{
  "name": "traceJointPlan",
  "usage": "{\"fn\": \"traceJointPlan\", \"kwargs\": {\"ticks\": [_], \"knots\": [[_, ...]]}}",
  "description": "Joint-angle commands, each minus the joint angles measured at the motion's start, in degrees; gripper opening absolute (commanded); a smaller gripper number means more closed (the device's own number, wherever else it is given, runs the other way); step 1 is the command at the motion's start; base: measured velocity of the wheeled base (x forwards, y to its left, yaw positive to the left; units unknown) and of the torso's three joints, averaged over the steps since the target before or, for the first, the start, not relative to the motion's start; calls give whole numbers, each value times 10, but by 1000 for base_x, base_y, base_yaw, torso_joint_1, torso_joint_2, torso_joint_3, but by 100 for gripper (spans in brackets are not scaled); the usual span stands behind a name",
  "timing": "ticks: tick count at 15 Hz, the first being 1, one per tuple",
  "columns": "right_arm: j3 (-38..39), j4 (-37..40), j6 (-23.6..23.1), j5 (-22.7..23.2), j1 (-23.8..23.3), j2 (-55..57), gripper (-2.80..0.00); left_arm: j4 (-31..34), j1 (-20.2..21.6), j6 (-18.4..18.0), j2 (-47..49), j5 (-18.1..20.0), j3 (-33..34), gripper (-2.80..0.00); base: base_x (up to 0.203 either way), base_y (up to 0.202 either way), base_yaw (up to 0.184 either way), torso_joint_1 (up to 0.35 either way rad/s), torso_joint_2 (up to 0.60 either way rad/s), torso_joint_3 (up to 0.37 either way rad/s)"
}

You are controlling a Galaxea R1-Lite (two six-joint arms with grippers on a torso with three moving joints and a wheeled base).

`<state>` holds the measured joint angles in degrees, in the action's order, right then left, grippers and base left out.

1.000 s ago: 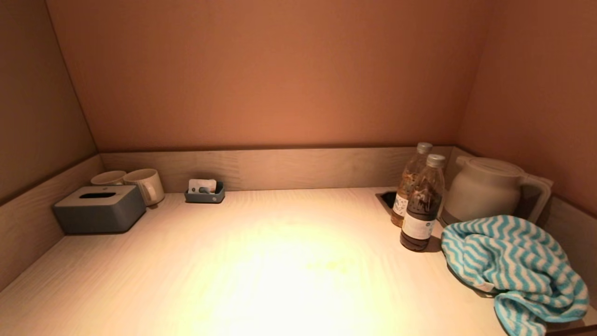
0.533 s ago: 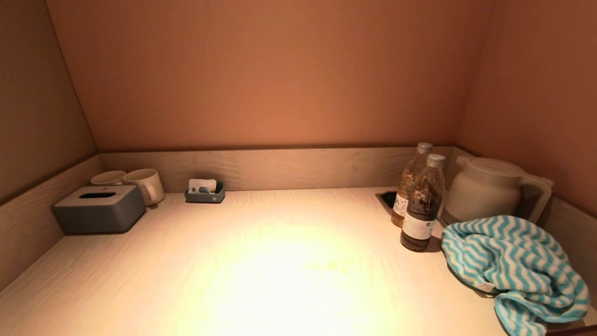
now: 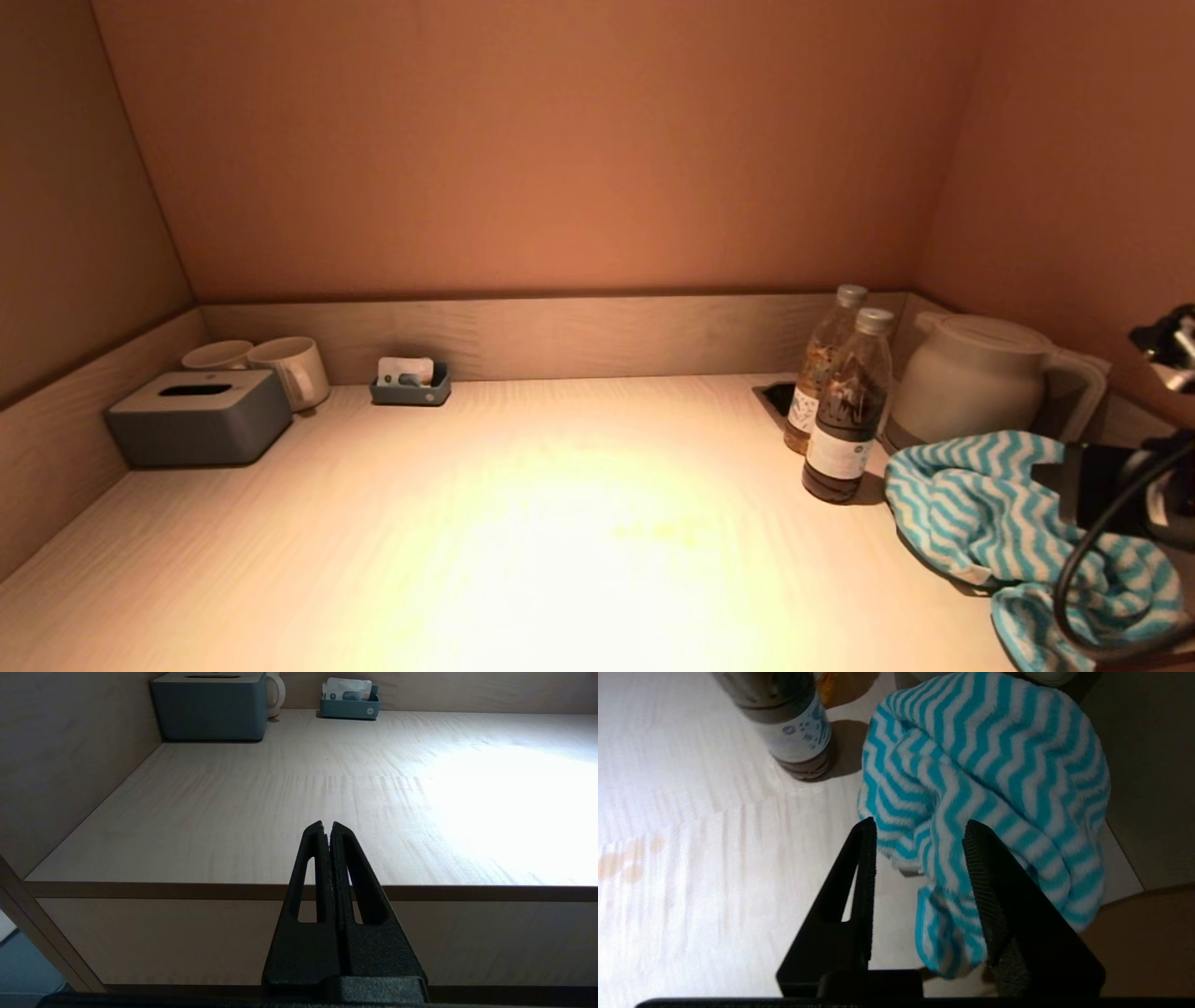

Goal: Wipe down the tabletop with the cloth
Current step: Pick up the tablecloth

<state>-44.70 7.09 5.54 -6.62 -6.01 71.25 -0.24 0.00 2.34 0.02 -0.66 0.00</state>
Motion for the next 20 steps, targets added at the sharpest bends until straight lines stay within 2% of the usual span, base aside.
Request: {"fn": "traceJointPlan", "kwargs": {"ticks": [1, 5, 8, 11, 19, 20], "knots": [[-46, -15, 5, -4, -19, 140, 0, 0, 0, 0, 1, 0, 0, -280, 0, 0, 0, 0, 0, 0], [-114, -32, 6, -9, -78, 257, 0, 0, 0, 0, 0, 0, 0, -280, 0, 0, 0, 0, 0, 0], [-117, -31, 7, -10, -110, 286, 0, 0, 0, 0, 0, 0, 0, -280, 0, 0, 0, 0, 0, 0], [-103, -27, 2, -15, -124, 268, 0, 0, 0, 0, 0, 0, 0, -280, 0, 0, 0, 0, 0, 0], [-61, -35, 10, 3, -140, 369, 0, 0, 0, 0, 0, 0, 0, -280, 0, 0, 0, 0, 0, 0], [-57, -35, 9, 4, -140, 362, -280, 0, 0, 0, 0, 0, 0, -280, 0, 0, 0, 0, 0, 0]]}}
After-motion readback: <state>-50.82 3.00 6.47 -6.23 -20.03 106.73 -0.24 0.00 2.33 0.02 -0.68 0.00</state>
